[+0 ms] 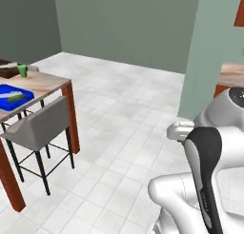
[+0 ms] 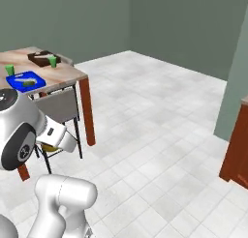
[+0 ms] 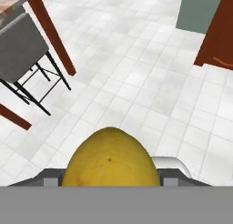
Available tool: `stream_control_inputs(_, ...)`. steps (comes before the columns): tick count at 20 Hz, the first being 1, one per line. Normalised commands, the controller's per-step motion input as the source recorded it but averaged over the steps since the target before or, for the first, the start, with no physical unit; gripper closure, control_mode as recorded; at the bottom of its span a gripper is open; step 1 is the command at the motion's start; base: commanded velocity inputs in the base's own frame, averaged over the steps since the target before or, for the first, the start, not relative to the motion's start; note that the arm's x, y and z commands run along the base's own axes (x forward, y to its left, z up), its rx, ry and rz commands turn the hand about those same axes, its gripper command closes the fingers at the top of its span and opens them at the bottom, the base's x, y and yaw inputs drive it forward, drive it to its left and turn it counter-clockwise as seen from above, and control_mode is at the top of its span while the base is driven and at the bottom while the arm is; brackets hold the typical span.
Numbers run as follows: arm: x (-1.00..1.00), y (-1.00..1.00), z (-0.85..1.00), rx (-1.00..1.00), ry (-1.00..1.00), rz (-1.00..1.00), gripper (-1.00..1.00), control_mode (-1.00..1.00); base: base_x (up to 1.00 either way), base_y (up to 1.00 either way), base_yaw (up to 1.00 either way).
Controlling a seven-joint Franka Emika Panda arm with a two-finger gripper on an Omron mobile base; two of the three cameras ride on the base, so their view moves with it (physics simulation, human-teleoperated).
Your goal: Gather the cucumber and lemon from the fridge and place them on a tray on the dining counter. Then gather the steak and fish from the fridge and place them on the other tray.
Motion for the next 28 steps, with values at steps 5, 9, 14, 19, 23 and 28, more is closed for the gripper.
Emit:
stream_control_inputs(5, 0.0, 0.0, 0.0, 0.0, 0.0, 0.0, 1.0, 1.0, 0.7, 0.34, 0.46)
stream_control_inputs(9, 0.0, 0.0, 0.0, 0.0, 0.0, 0.0, 1.0, 1.0, 0.94, 0.16, 0.4)
stream_control_inputs(14, 0.0, 0.0, 0.0, 0.0, 0.0, 0.0, 1.0, 1.0, 0.99, 0.0, 0.36)
stream_control_inputs(19, 0.0, 0.0, 0.0, 0.0, 0.0, 0.0, 1.0, 1.0, 0.84, -0.02, 0.33)
stream_control_inputs(23, 0.0, 0.0, 0.0, 0.0, 0.0, 0.0, 1.0, 1.0, 0.91, 0.0, 0.36)
stream_control_inputs(28, 0.0, 0.0, 0.0, 0.0, 0.0, 0.0, 1.0, 1.0, 0.74, -0.08, 0.36)
